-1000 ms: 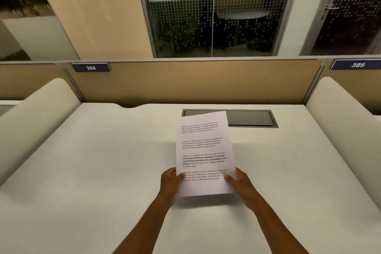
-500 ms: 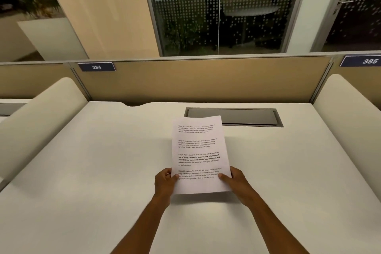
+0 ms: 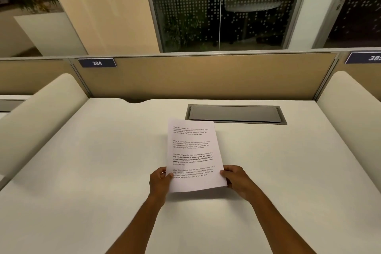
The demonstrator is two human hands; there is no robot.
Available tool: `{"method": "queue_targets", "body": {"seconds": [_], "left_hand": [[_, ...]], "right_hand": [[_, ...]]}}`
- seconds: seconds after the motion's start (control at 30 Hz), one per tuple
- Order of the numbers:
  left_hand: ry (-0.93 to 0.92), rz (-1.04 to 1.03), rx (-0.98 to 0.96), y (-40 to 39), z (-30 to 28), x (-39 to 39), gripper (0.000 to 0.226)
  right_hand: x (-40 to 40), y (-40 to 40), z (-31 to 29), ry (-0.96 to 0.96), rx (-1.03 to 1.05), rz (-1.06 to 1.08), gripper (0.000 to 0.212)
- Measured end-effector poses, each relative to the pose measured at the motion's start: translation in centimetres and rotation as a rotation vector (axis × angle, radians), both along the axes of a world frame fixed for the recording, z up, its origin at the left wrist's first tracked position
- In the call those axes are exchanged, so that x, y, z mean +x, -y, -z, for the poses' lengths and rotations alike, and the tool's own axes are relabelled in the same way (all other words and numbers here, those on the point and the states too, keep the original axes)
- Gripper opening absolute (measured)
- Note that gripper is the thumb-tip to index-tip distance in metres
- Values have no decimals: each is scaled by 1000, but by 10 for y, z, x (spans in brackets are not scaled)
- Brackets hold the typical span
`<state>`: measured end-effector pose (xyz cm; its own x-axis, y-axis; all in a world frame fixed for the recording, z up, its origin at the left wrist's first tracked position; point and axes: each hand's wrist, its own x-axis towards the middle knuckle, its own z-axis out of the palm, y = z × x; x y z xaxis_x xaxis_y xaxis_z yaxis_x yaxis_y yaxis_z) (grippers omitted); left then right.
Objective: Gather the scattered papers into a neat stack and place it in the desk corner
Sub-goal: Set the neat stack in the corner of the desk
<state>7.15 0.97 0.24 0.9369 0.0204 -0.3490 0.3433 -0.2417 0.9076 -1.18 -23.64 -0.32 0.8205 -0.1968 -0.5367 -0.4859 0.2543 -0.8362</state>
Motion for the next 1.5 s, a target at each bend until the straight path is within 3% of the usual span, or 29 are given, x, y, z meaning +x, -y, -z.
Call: {"method": "queue_targets", "body": {"seconds": [0.3, 0.5, 0.93, 1.2, 1.33, 1.5], "left_hand": [[-3, -11, 155, -40, 10, 29, 21], [-31, -29, 161, -85, 12, 69, 20], [42, 25, 211, -246, 9, 220, 19], [56, -25, 276, -337, 14, 302, 36], [61, -42, 390, -363, 13, 336, 38], [87, -46, 498, -384, 10, 381, 38]], "right_hand": [[36, -49, 9, -91, -147, 24, 19], [74, -102, 11, -114, -229, 61, 28], [211, -267, -6, -149, -296, 70, 24], [291, -364, -2, -153, -344, 63, 20], [325, -401, -1, -129, -365, 70, 25], [368, -434, 2, -115, -383, 94, 47]]}}
